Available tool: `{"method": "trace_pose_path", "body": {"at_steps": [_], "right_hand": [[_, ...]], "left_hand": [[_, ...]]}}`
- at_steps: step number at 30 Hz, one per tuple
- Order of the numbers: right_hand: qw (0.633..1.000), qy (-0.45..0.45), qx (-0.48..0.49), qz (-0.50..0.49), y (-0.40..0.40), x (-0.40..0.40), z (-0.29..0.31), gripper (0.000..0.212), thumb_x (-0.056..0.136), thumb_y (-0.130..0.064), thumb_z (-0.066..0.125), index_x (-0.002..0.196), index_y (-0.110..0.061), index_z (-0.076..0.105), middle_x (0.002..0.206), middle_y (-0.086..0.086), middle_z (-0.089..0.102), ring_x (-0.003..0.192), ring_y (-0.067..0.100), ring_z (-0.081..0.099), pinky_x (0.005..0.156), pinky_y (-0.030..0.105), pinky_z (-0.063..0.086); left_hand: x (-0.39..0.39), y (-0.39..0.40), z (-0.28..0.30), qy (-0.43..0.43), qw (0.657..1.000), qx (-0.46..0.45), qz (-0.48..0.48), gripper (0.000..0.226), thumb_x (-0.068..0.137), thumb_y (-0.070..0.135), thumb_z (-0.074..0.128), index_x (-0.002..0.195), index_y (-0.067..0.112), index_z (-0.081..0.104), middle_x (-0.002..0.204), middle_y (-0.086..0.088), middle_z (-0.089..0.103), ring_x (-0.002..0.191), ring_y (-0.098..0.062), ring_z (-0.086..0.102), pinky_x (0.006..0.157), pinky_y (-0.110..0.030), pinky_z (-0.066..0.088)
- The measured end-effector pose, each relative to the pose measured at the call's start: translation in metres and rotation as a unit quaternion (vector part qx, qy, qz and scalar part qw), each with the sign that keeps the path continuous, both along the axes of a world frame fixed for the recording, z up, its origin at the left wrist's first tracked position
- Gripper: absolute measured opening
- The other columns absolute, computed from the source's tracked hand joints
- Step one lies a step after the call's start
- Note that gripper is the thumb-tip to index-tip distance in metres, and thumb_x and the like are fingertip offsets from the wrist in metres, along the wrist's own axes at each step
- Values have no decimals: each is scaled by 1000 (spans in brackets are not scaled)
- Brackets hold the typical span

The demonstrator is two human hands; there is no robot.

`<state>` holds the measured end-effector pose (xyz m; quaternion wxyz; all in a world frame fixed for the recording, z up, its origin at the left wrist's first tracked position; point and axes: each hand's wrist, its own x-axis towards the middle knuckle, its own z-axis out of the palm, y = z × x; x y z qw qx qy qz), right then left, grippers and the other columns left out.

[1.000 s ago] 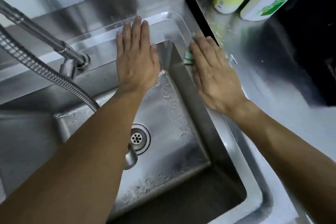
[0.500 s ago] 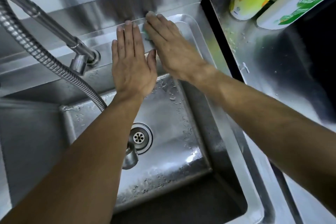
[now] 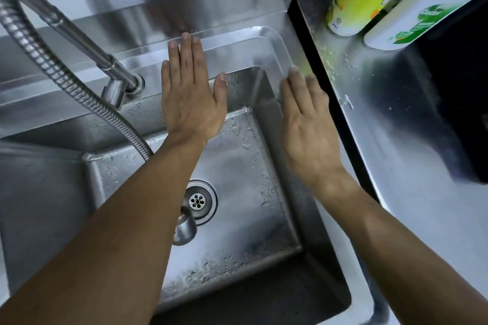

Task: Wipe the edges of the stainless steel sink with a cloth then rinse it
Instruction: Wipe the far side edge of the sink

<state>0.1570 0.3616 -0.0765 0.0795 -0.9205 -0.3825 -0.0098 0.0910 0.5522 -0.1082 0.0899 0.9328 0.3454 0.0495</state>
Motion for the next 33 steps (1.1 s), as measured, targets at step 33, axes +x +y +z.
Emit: {"method": "trace_pose_path", "body": {"at_steps": [33], "right_hand": [[998, 18, -26, -61, -77, -70, -2, 63, 87, 20, 47, 149, 10, 41, 160, 28, 33, 145, 57, 28, 117, 67, 29]], "left_hand": [[-9, -14, 11, 56, 998, 1, 22, 107, 87, 33, 60, 163, 1, -7, 173, -18, -10, 159, -38, -10, 130, -50, -2]]}}
